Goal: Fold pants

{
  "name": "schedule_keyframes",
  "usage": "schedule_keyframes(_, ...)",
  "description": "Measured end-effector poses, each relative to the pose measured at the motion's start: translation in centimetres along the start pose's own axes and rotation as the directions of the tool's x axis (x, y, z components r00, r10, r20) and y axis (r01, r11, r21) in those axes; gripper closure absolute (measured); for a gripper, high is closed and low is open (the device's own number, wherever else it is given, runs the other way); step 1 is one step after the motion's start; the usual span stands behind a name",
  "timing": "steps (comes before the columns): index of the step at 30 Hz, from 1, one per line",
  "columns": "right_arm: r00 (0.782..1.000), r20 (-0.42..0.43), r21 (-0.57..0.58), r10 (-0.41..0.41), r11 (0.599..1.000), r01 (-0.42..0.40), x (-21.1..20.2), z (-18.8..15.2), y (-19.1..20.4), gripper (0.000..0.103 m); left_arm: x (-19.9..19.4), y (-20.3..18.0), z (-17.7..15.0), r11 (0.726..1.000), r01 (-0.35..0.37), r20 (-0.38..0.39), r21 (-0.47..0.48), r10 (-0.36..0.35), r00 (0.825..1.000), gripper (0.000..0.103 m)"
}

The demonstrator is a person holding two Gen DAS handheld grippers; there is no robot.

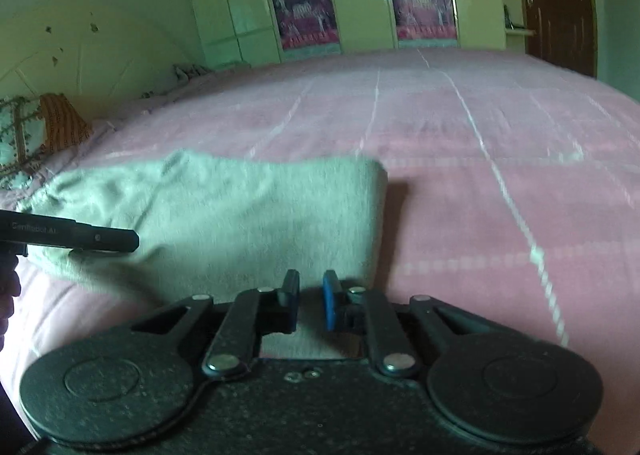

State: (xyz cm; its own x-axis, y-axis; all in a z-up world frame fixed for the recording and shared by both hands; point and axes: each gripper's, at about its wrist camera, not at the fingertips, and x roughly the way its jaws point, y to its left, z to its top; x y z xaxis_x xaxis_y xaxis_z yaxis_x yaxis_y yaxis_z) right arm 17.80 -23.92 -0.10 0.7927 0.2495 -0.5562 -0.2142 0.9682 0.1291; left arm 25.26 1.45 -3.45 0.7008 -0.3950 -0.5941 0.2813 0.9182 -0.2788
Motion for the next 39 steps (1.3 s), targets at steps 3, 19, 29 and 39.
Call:
schedule_keyframes(3,1.000,-0.011,-0.010,-0.021,1.000,0.021,2.5,2.8,-0.7,0.087,2.9,1.5,1.5,1.000,-0.025,-0.057,-0.004,0.025,0.998,0.052)
schedule_keyframes(19,1.000,-0.018,0.198,0.012,0.980,-0.008,2.5,4.1,-5.6,0.036,-3.9,5.2,0.4,0.996,-0.055,0.079,-0.069,0.061,0.995,0.042)
schedule_keyframes(29,0.955,0.025,0.499,0.295,0.824,-0.268,2.5,-1.0,-9.0,0.040,-1.7,7.0,-2.8,0.988,-0.049,-0.034,-0.145,0.045,0.998,0.041)
schedule_keyframes(39,0.978,0.001,0.283,0.210,0.938,-0.202,1.9,3.3,-5.5,0.092,-0.5,6.3,-2.6,0.994,-0.073,-0.045,-0.078,0.069,0.997,0.040)
